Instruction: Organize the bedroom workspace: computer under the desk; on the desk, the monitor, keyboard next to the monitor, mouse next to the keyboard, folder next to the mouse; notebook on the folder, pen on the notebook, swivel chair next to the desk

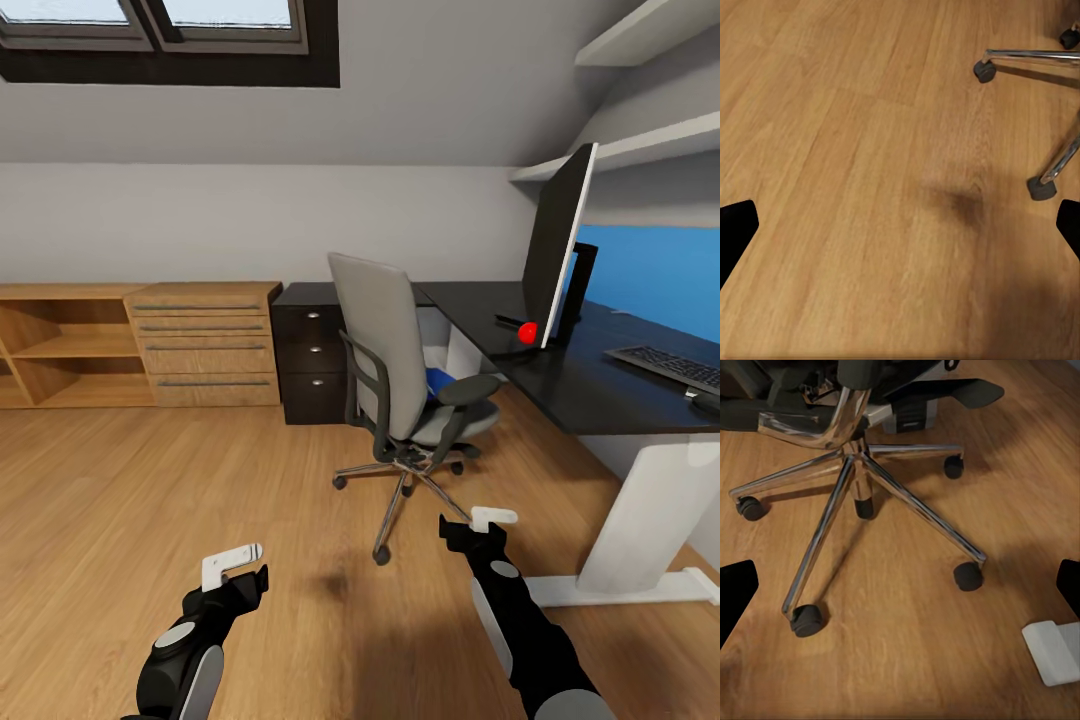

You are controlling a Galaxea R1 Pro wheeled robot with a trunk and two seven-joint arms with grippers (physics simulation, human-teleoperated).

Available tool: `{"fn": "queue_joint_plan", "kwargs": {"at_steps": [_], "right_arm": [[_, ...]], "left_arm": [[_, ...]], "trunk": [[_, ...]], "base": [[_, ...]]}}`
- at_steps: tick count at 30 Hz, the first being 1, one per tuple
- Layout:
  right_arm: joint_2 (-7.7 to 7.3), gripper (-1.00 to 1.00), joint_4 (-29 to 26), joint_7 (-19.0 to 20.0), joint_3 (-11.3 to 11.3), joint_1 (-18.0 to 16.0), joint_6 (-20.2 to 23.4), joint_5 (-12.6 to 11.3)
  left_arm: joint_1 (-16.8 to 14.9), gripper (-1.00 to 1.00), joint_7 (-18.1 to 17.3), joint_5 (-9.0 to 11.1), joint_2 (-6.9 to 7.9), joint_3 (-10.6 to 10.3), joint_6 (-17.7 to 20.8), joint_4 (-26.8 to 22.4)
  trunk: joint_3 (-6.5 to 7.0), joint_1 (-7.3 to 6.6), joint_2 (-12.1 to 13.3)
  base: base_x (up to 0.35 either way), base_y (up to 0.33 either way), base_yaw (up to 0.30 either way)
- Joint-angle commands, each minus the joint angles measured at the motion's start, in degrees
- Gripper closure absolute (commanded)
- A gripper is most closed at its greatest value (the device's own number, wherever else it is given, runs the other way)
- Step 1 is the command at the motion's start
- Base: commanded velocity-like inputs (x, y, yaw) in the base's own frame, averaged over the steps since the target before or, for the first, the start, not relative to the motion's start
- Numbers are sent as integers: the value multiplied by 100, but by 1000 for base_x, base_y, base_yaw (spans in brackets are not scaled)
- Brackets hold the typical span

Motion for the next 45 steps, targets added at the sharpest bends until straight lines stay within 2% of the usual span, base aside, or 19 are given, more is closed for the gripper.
{"fn": "queue_joint_plan", "kwargs": {"at_steps": [1,8,9,11,12,14,18,20,25,32,36,40,45], "right_arm": [[2,-100,-10,-17,-5,-2,31,-10],[-8,-100,18,-18,-10,-2,-73,-1],[-321,-100,821,-102,-268,-121,-808,-10],[-515,-100,1357,-113,-320,-502,-1038,-18],[-570,-100,1528,-115,-331,-634,-1091,-20],[-767,-100,2338,-118,-361,-1186,-1321,-31],[-928,-100,3510,-120,-377,-1930,-1840,-35],[-960,-100,3855,-120,-380,-2150,-2057,-34],[-983,-100,4180,-116,-386,-2335,-2270,-42],[-984,-100,4284,-115,-385,-2373,-2462,-43],[-986,-100,4332,-112,-371,-2382,-2795,-36],[-964,-100,4640,-112,-355,-2382,-3430,-13],[-952,-100,4771,-112,-349,-2377,-3710,-4]], "left_arm": [[-3,-100,54,60,1,-6,15,-7],[-3,-100,54,60,2,-6,15,-7],[-3,-100,52,60,15,2,9,-7],[-3,-100,49,62,17,4,7,-7],[-3,-100,48,62,17,6,7,-7],[-3,-100,49,61,18,11,7,-7],[-3,-100,50,61,18,18,5,-7],[-3,-100,52,60,27,19,6,-7],[-3,-100,47,65,84,18,6,-7],[-3,-100,45,68,112,13,12,-7],[-3,-100,41,72,122,12,22,-7],[-3,-100,37,77,124,12,28,-7],[-3,-100,36,78,124,12,38,-7]], "trunk": [[-6,-1,-3],[-6,-1,-3],[-6,-1,-3],[-6,-1,-3],[-6,-1,-3],[-6,-1,-3],[-6,-1,-3],[-6,-1,-3],[-6,-1,-3],[-6,-1,-3],[-6,-1,-3],[-6,-1,-3],[-6,-1,-3]], "base": [[0,0,0],[0,0,0],[0,0,0],[0,0,0],[0,0,0],[0,0,0],[0,0,0],[0,0,0],[0,0,0],[0,0,0],[117,0,0],[269,0,0],[154,0,0]]}}
